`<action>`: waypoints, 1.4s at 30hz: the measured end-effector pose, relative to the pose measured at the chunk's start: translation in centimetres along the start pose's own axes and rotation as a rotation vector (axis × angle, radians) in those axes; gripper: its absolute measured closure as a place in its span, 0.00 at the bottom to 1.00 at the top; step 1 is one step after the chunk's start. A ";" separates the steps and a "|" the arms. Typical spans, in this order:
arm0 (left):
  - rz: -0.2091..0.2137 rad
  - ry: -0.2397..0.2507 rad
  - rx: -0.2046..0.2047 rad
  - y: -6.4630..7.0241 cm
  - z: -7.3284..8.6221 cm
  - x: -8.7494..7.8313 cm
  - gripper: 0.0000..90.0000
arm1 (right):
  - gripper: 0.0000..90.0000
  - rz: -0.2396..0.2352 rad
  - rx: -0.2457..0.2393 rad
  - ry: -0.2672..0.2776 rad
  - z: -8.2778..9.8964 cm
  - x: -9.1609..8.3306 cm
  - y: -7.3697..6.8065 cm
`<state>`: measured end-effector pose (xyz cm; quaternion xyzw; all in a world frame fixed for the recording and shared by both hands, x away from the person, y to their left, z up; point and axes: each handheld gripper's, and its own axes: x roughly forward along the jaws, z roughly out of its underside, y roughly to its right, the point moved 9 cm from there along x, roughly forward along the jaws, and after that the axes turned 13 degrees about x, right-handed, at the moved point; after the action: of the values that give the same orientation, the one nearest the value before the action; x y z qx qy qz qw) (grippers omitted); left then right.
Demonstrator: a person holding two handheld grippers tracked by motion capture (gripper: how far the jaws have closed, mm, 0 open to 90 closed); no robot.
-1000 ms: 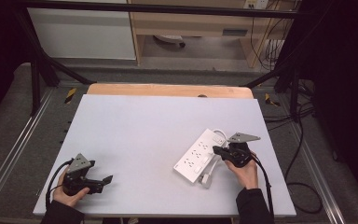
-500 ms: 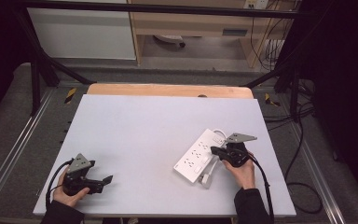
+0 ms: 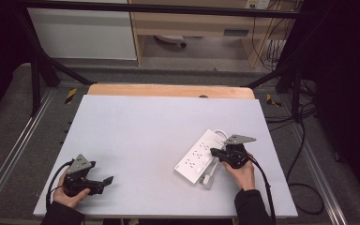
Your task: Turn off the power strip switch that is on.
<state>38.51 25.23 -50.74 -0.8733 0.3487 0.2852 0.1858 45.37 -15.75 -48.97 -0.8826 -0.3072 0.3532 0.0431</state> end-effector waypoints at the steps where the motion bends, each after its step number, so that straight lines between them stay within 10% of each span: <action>1: 0.000 0.000 0.000 0.0 0.0 0.0 0.05 | 1.00 0.000 -0.002 -0.001 0.0 0.0 0.0; 42: 0.001 0.004 0.000 0.1 -0.1 0.0 0.05 | 1.00 -0.016 -0.034 -0.008 0.5 0.6 -0.7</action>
<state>38.47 25.14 -50.68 -0.8737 0.3496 0.2833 0.1848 45.05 -14.92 -49.46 -0.8793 -0.3203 0.3512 0.0294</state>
